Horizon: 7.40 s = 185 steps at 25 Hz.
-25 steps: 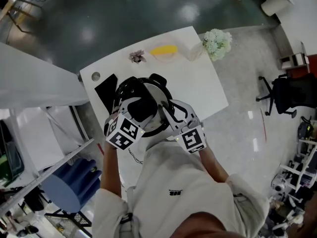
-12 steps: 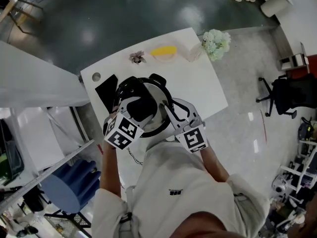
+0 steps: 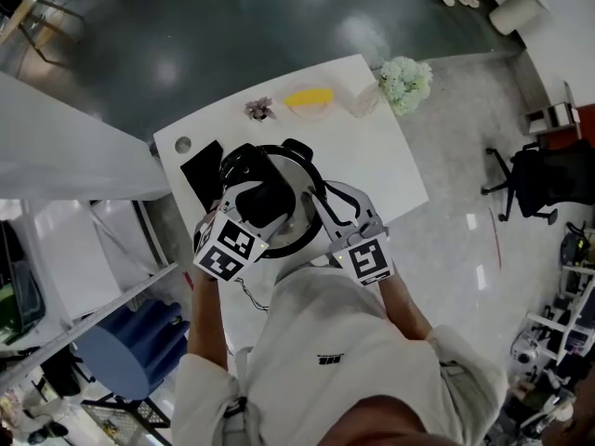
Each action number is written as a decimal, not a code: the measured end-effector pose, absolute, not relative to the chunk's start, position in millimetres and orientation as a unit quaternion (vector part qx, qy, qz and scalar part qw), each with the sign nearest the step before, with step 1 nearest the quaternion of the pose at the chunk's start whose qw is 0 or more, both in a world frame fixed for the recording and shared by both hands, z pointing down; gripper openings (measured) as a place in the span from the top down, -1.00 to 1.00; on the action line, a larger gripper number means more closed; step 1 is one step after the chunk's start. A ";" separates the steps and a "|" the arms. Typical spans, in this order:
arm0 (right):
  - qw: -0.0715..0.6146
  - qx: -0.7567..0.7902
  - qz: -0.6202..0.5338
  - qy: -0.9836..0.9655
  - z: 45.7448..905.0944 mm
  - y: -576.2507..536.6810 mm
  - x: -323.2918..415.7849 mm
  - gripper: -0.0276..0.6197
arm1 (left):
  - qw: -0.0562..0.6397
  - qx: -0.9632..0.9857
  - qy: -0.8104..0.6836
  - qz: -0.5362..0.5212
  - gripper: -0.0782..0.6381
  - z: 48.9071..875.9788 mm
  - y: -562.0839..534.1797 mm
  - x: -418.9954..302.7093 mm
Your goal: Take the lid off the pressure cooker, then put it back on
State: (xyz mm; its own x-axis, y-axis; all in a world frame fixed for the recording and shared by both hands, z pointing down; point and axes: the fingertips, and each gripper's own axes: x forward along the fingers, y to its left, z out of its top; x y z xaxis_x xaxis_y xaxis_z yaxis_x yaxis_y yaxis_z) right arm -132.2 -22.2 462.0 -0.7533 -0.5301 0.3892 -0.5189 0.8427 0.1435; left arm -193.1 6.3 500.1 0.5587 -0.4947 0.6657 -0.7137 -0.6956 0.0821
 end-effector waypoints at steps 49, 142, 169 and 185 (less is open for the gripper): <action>0.141 0.314 -0.062 -0.937 414.3 -86.5 18.4 0.67 | 0.139 0.872 -0.368 0.293 -0.02 445.4 -70.9 -51.0; 0.269 0.345 0.108 -0.893 656.2 -97.5 183.1 0.67 | 0.230 0.819 -0.411 0.326 -0.02 695.3 -115.7 104.1; 0.277 0.355 0.111 -0.886 664.7 -98.8 181.0 0.66 | 0.214 0.814 -0.429 0.328 -0.05 717.6 -116.8 101.8; 0.255 0.372 0.087 -0.888 626.7 -83.2 173.6 0.62 | 0.198 0.823 -0.442 0.295 -0.09 660.5 -93.0 86.6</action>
